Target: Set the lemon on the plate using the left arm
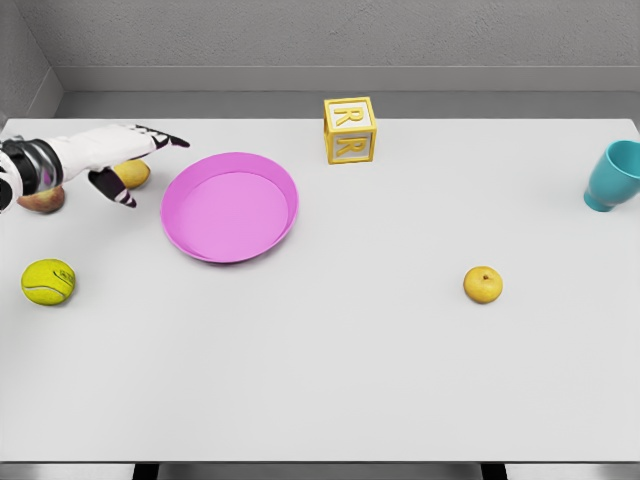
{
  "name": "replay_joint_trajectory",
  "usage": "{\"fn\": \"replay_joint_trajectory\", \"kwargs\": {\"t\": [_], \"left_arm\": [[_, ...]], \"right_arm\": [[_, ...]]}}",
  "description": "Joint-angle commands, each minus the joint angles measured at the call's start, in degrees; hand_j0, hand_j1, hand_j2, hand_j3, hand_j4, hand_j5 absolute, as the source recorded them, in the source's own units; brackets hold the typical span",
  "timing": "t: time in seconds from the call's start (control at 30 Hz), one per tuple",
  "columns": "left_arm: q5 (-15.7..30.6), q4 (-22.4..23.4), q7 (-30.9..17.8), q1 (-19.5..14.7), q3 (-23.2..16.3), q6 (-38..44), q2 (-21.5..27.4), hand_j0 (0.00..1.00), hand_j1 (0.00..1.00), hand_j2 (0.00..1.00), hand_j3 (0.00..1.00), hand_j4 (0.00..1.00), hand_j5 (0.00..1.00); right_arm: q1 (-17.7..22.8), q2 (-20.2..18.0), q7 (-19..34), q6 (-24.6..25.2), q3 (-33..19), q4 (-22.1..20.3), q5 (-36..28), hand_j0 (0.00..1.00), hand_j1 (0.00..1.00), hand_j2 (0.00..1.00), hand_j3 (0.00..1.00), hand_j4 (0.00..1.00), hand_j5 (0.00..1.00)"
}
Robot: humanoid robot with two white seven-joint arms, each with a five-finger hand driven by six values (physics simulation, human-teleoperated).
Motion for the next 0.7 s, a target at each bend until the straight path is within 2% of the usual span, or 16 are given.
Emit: {"fn": "replay_joint_trajectory", "kwargs": {"t": [0.0, 0.27, 0.37, 0.47, 0.6, 0.67], "left_arm": [[-3.2, 1.3, 0.0, 0.0, 1.8, 0.7, -1.9, 1.0, 1.0, 1.0, 1.0, 1.0, 1.0], [-3.1, 2.4, 0.0, -0.2, 2.7, 0.5, -2.9, 1.0, 1.0, 1.0, 1.0, 1.0, 1.0], [-3.1, 6.4, 0.0, -0.7, 3.0, 1.7, -3.0, 1.0, 1.0, 1.0, 1.0, 1.0, 1.0], [-3.2, 6.9, 0.0, -0.8, 3.0, 3.3, -3.1, 1.0, 1.0, 1.0, 1.0, 1.0, 1.0], [-5.5, 7.4, 0.0, -0.9, 4.2, 3.4, -4.0, 1.0, 1.0, 1.0, 1.0, 1.0, 1.0], [-8.0, 7.3, 0.0, -0.8, 4.9, 3.8, -4.8, 1.0, 1.0, 1.0, 1.0, 1.0, 1.0]], "right_arm": [[0.0, 0.0, 0.0, 0.0, 0.0, 0.0, 0.0, 1.0, 1.0, 1.0, 1.0, 1.0, 1.0], [0.0, 0.0, 0.0, 0.0, 0.0, 0.0, 0.0, 1.0, 1.0, 1.0, 1.0, 1.0, 1.0], [0.0, 0.0, 0.0, 0.0, 0.0, 0.0, 0.0, 1.0, 1.0, 1.0, 1.0, 1.0, 1.0], [0.0, 0.0, 0.0, 0.0, 0.0, 0.0, 0.0, 1.0, 1.0, 1.0, 1.0, 1.0, 1.0], [0.0, 0.0, 0.0, 0.0, 0.0, 0.0, 0.0, 1.0, 1.0, 1.0, 1.0, 1.0, 1.0], [0.0, 0.0, 0.0, 0.0, 0.0, 0.0, 0.0, 1.0, 1.0, 1.0, 1.0, 1.0, 1.0]]}}
